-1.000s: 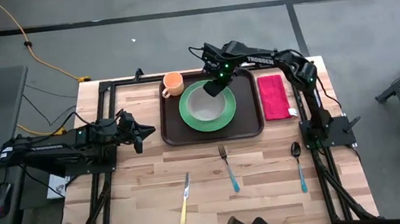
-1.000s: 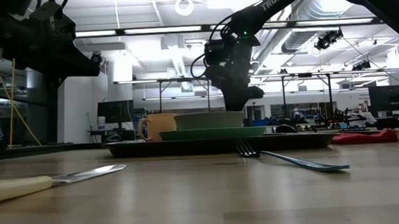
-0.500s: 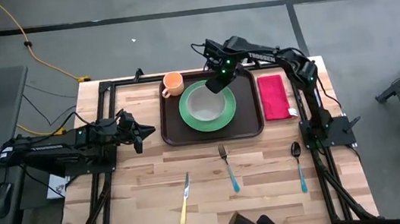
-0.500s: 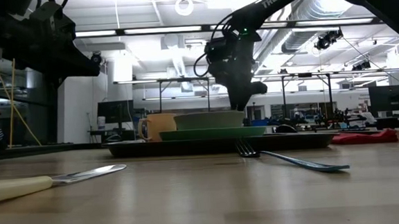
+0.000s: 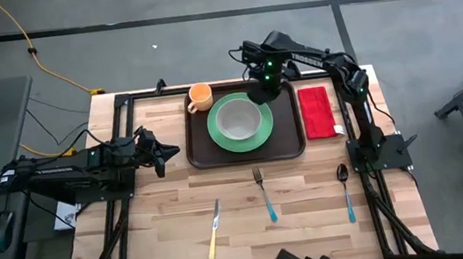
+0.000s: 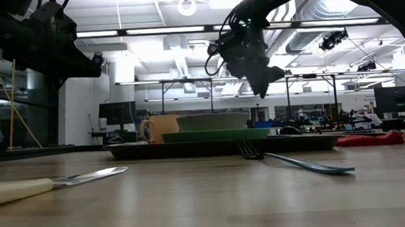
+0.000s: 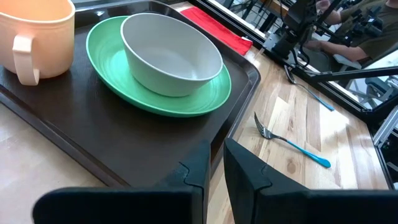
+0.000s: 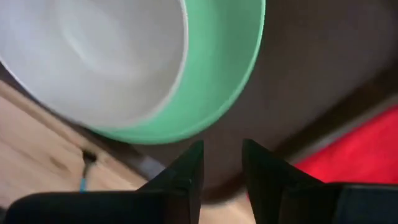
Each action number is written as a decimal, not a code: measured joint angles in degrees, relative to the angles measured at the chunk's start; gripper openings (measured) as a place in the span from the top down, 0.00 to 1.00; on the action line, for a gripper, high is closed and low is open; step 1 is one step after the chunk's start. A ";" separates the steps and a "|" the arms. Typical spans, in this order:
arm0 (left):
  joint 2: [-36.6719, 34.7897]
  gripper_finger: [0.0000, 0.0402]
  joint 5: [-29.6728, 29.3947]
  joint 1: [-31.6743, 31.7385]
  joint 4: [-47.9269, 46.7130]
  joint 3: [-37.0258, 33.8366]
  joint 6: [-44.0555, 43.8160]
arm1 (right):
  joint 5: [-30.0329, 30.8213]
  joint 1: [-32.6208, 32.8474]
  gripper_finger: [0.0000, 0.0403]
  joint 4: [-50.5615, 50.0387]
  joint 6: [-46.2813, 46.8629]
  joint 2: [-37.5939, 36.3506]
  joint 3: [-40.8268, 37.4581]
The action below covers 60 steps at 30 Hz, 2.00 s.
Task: Set up tray
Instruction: Put the red napkin on the brown serving tray to the right of the green plate
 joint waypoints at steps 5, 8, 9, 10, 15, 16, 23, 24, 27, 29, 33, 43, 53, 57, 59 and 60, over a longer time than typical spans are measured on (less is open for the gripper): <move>-0.01 0.81 0.29 0.00 0.00 0.00 -0.02 | 4.89 2.26 0.78 -0.69 0.20 -1.45 -0.76; 0.00 0.81 1.52 -0.02 0.01 0.00 -0.02 | 7.92 3.94 0.78 -0.71 0.33 -4.03 -1.03; -0.02 0.81 1.90 -0.02 0.01 0.00 -0.02 | 9.43 4.49 0.78 -0.83 0.55 -4.99 -1.05; -0.02 0.81 2.27 -0.02 0.01 0.00 -0.02 | 10.88 4.99 0.78 -0.87 1.41 -6.02 -1.05; 0.00 0.81 2.26 -0.02 -0.01 0.00 0.25 | 15.22 6.95 0.78 -0.77 6.74 -12.31 -1.09; 0.00 0.81 2.26 -0.02 0.01 0.00 0.28 | 15.16 7.29 0.78 -0.76 7.63 -13.71 -1.09; -0.02 0.81 2.21 -0.02 -0.02 0.00 0.38 | 16.07 9.75 0.78 -0.76 10.41 -22.48 -1.09; 0.00 0.81 2.20 -0.02 -0.04 0.00 0.44 | 15.99 10.03 0.78 -0.77 10.45 -23.59 -1.09; -0.01 0.81 2.19 -0.02 -0.14 0.00 0.46 | 15.72 11.12 0.78 -0.79 10.46 -26.29 -1.09; -0.01 0.81 2.20 -0.02 -0.16 0.00 0.48 | 15.76 11.88 0.78 -0.73 10.42 -27.83 -1.09; 0.00 0.81 2.20 -0.02 -0.16 0.00 0.48 | 15.50 13.43 0.78 -0.81 11.33 -30.23 -1.09; -0.02 0.81 2.17 -0.02 -0.14 0.00 0.46 | 14.35 16.85 0.78 -0.76 12.97 -32.04 -1.09; -0.01 0.81 2.17 -0.01 -0.14 0.00 0.46 | 17.22 17.41 0.78 -0.83 18.33 -32.19 -3.24; -0.02 0.81 2.24 0.00 -0.35 0.00 0.46 | 16.16 16.20 0.78 -0.67 19.40 -33.15 -9.56; 0.00 0.81 2.32 -0.01 -0.44 0.00 0.46 | 14.62 15.64 0.78 -0.74 20.16 -34.44 -14.12; -0.02 0.81 2.36 -0.01 -0.40 0.00 0.46 | 14.02 15.38 0.78 -0.77 20.24 -35.14 -16.43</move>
